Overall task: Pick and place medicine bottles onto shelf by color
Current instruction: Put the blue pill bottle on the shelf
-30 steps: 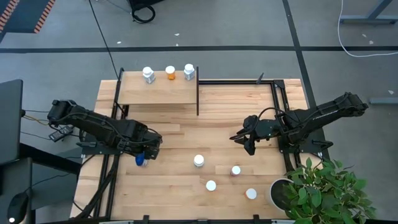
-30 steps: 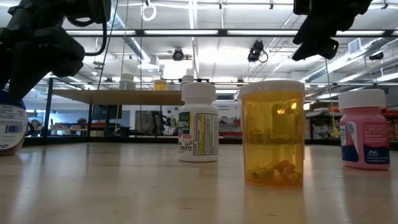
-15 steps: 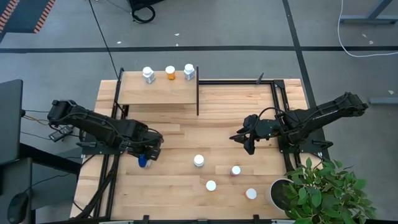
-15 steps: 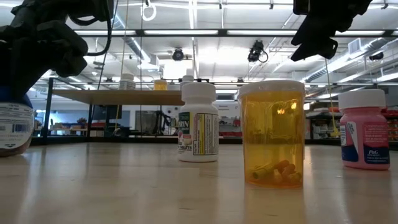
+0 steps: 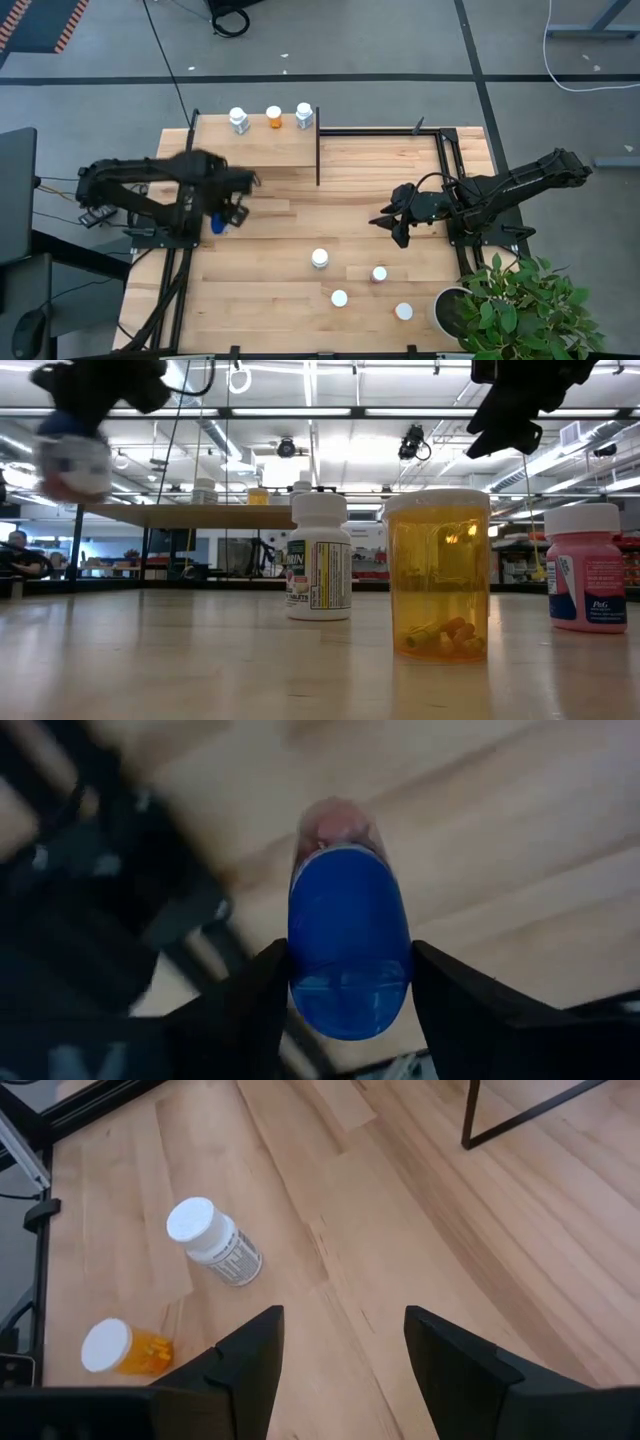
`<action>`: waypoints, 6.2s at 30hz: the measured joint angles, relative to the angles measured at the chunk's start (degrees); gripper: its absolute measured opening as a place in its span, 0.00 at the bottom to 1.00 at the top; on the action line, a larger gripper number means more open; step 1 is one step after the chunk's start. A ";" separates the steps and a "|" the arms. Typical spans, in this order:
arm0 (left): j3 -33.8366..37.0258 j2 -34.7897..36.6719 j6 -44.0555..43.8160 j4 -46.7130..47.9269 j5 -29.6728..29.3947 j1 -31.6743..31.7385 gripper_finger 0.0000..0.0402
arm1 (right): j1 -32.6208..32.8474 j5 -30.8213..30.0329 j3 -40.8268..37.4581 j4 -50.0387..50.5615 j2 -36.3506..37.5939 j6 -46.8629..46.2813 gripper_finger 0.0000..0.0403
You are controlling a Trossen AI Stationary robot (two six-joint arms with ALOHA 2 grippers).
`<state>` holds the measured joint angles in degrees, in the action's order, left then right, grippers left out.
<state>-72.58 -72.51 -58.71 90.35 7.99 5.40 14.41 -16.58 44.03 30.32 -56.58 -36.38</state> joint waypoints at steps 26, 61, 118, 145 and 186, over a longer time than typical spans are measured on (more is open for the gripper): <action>-20.52 -0.20 32.65 -0.34 -4.97 41.35 0.46 | -0.02 -1.07 0.00 -0.06 0.00 -0.95 0.54; -27.76 -16.23 39.63 -0.37 -14.87 55.95 0.46 | -0.17 -3.32 0.00 -0.02 0.02 -0.75 0.54; -31.10 -21.48 30.89 -0.22 -14.16 59.26 0.58 | 0.02 -1.99 0.00 3.04 1.44 1.96 0.54; -32.32 -20.81 36.99 -0.33 -9.75 45.46 0.34 | -0.02 -2.97 0.00 3.04 1.42 0.21 0.54; -30.40 -20.81 40.07 -0.35 -15.62 54.92 0.13 | -0.02 -3.32 0.00 3.18 1.42 0.66 0.54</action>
<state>-102.98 -93.32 -18.63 90.00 -7.64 60.32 14.39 -19.90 44.03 33.51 -55.16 -35.73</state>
